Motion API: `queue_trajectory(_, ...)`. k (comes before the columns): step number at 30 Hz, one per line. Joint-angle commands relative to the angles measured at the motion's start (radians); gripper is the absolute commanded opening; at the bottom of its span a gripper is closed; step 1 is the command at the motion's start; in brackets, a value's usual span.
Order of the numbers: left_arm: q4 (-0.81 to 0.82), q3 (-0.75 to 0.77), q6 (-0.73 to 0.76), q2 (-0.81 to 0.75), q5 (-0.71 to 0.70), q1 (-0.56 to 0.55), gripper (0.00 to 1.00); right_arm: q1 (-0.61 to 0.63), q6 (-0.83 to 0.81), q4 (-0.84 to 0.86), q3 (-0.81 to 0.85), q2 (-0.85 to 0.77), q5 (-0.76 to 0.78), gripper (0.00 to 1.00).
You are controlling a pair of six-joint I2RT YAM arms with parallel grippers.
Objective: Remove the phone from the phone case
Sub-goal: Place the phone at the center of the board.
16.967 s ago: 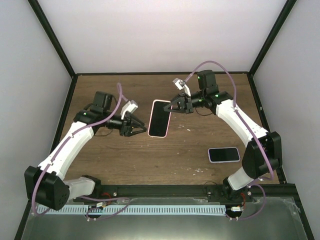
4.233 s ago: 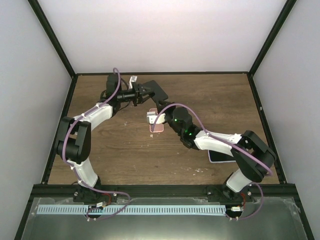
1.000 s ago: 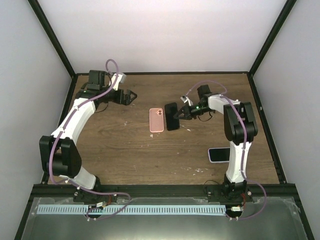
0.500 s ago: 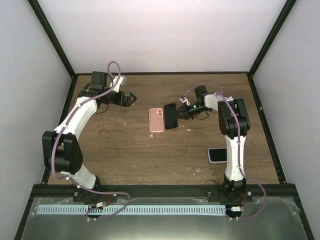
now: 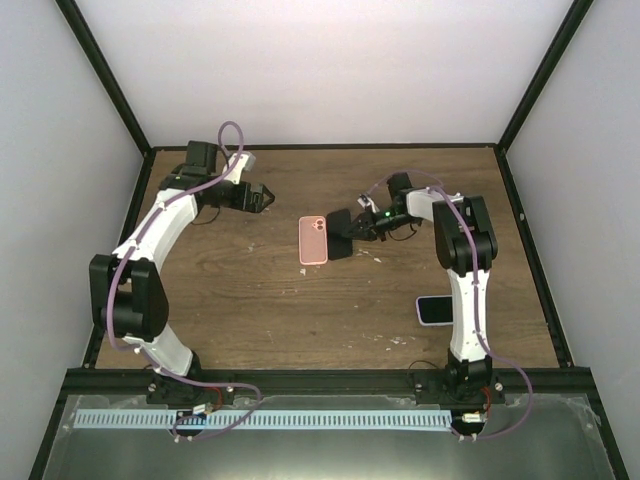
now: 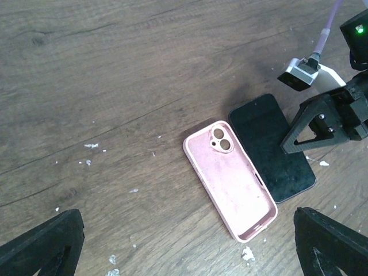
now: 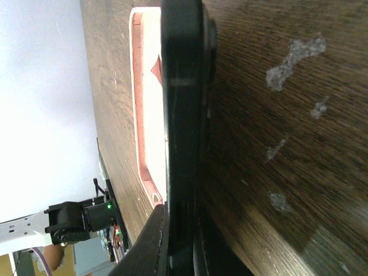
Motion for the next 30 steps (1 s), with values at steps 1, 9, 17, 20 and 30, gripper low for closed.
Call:
queue_trajectory(1,-0.017,0.021,0.003,0.012,0.014,0.005,1.00,0.017,0.024,0.015,0.013,0.004,0.003,0.09)
queue_trajectory(9,-0.012,0.006,0.000,0.013,0.025,0.005,1.00,0.058,-0.025,-0.016,0.019,-0.048,0.163,0.31)
queue_trajectory(17,-0.005,-0.013,-0.008,0.010,0.028,0.006,1.00,0.104,-0.072,-0.036,-0.011,-0.113,0.301,0.43)
queue_trajectory(20,-0.002,-0.014,-0.006,0.014,0.023,0.006,1.00,0.118,-0.113,-0.063,-0.020,-0.133,0.370,0.47)
queue_trajectory(30,0.022,-0.012,-0.021,0.016,-0.005,0.005,1.00,0.124,-0.243,-0.092,-0.040,-0.162,0.427,0.72)
